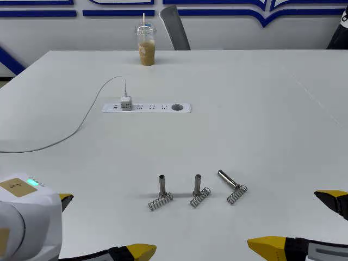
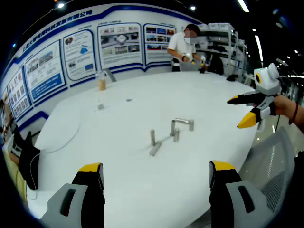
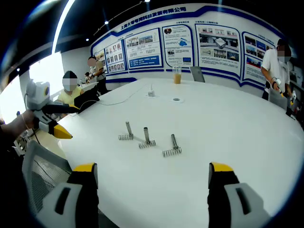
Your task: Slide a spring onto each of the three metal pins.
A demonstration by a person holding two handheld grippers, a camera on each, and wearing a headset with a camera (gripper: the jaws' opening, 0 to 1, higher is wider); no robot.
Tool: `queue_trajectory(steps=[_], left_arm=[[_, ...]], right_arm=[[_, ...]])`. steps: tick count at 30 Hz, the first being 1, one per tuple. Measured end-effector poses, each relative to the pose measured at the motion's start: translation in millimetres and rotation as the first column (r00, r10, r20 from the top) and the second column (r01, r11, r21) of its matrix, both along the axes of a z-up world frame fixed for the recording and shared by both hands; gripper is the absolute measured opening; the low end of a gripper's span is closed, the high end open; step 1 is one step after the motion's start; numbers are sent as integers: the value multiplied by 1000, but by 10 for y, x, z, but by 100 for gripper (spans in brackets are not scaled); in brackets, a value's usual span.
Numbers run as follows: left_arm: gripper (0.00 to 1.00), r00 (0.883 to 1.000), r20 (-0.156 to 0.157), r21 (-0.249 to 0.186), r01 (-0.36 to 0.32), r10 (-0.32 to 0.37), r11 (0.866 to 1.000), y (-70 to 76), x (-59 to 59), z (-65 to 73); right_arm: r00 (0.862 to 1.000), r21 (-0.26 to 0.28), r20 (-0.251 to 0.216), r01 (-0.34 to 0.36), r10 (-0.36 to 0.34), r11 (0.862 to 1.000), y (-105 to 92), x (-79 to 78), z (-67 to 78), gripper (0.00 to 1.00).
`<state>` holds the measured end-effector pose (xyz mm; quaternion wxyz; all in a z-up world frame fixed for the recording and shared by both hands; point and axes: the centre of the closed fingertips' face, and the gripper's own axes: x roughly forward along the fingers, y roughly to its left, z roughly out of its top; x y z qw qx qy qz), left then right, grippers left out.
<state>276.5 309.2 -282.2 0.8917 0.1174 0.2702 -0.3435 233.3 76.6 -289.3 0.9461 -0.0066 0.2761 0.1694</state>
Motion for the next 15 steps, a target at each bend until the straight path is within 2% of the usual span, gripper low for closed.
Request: queue_trajectory(steps=[15], left_arm=[[94,1000,-2,6,3,-3,1000,-5,-15,-6]], right_arm=[[1000,-4,-4,3,-3,1000,-19,-20,-12,98]])
